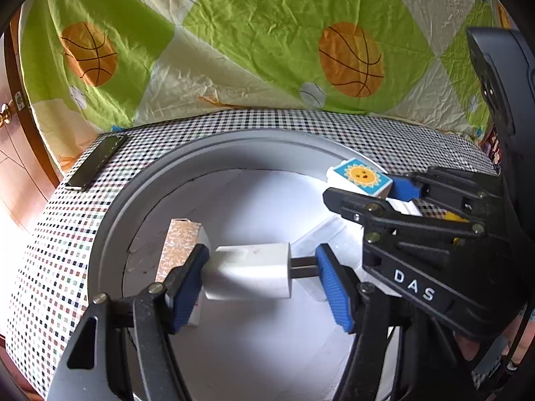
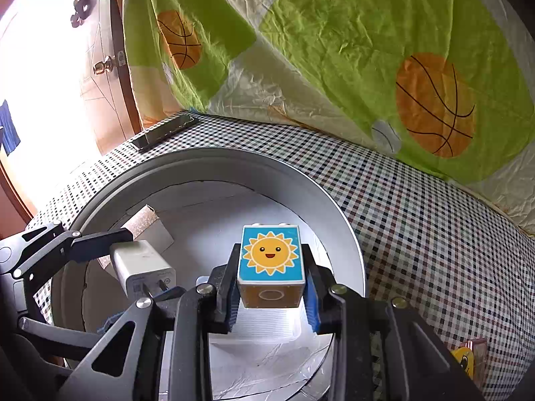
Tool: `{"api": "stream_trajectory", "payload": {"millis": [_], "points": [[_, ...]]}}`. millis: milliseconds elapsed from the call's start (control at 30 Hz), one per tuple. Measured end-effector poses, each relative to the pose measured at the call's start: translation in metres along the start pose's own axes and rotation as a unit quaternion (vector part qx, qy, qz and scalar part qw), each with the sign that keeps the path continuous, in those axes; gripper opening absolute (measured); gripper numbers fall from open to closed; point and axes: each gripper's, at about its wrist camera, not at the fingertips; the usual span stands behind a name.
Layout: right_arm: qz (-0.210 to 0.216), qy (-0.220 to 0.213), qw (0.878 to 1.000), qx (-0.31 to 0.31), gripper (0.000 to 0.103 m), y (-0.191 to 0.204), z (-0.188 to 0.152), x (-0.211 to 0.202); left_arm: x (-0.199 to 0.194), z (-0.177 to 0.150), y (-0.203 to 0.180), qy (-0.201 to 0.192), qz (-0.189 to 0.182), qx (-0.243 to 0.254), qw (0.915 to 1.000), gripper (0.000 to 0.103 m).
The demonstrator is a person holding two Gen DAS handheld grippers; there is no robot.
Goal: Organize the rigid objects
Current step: 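Open left tool to drop the adapter in the tin while right tool releases the sun block, then move left tool to the wooden brush while right tool approaches the blue bear block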
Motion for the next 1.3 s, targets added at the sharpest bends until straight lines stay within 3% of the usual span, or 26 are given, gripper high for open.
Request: {"api": "stream_trajectory", "payload": {"millis": [500, 600, 800, 1067, 1300], "points": [[0.008, 0.003, 1.000, -0.003, 0.034, 0.006, 0.003, 0.004, 0.002, 0.001, 0.004, 0.006, 0.000, -0.003, 1.0000, 0.066], [0.011, -0.006, 1.000, 0.003, 0.044, 0.004, 0.003, 0.002, 0.000, 0.000, 0.004, -0.001, 0.000, -0.003, 1.0000, 0.067], [0.007, -0.021, 1.000, 0.012, 0.051, -0.001, 0.001, -0.009, -0.005, -0.004, 0.005, -0.012, 0.002, -0.014, 0.9998, 0.082], [-0.010, -0.054, 0.998, 0.013, 0.060, -0.032, -0.033, -0.064, -0.042, -0.027, -0.016, -0.087, 0.013, -0.012, 0.9961, 0.092], [-0.064, -0.070, 0.993, 0.067, 0.066, -0.106, -0.094, -0.121, -0.065, -0.054, -0.058, -0.142, -0.007, 0.005, 0.9898, 0.096]]}}
Point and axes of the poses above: each gripper's, at about its wrist camera, not at the fingertips, and x roughly the way its jaws point, y to its left, z to its top, and after that the axes turned 9 degrees about -z, right-handed
